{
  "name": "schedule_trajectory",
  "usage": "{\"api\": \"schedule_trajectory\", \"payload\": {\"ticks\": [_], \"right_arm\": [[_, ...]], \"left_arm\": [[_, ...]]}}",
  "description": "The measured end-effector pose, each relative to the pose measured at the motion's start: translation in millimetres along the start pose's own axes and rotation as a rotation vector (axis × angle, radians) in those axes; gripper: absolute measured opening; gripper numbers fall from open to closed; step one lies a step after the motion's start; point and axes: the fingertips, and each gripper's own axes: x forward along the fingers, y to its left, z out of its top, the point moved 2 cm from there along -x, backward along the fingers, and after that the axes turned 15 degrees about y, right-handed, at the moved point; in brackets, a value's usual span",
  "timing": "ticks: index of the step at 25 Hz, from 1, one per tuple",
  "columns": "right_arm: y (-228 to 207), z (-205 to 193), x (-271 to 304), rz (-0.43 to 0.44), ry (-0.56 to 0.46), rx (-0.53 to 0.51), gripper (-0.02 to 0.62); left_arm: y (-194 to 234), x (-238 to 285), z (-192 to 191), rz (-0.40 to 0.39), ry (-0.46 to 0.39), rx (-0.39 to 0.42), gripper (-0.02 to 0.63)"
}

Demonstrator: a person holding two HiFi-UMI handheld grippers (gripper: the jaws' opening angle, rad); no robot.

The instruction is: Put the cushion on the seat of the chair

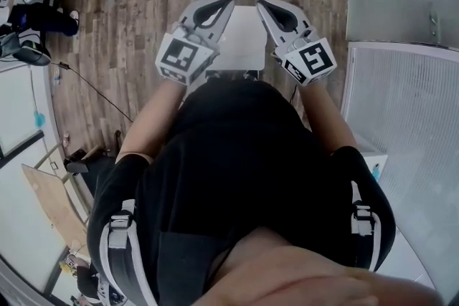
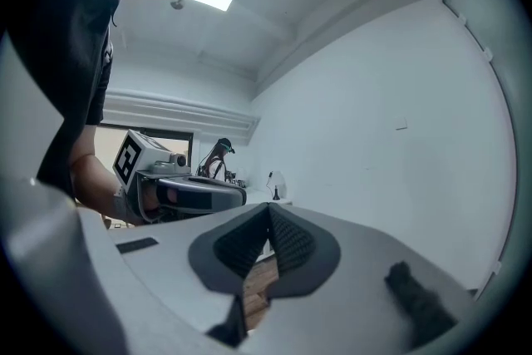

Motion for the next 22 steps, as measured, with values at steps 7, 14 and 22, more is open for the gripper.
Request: {"api": "schedule_trajectory", "payload": {"ticks": [7,14,22], "right_arm": [[0.1,5.0,1.0,-0.008,-0.014,-0.011,0.015],[0.2,6.5,-2.1,-0.023,-0.016,-0.006,0.017],[0.1,7.7,-1.9,-0.036,-0.015,0.002,0.017]], "left_arm": [[-0.3,1.0,0.7,-0.017,-0.014,0.003,0.012],[-0.1,0.1,2.1,-0.028,-0.022,0.006,0.012],[9.1,-1.3,0.1,-0.021,-0.010,0.004,0.012]]}}
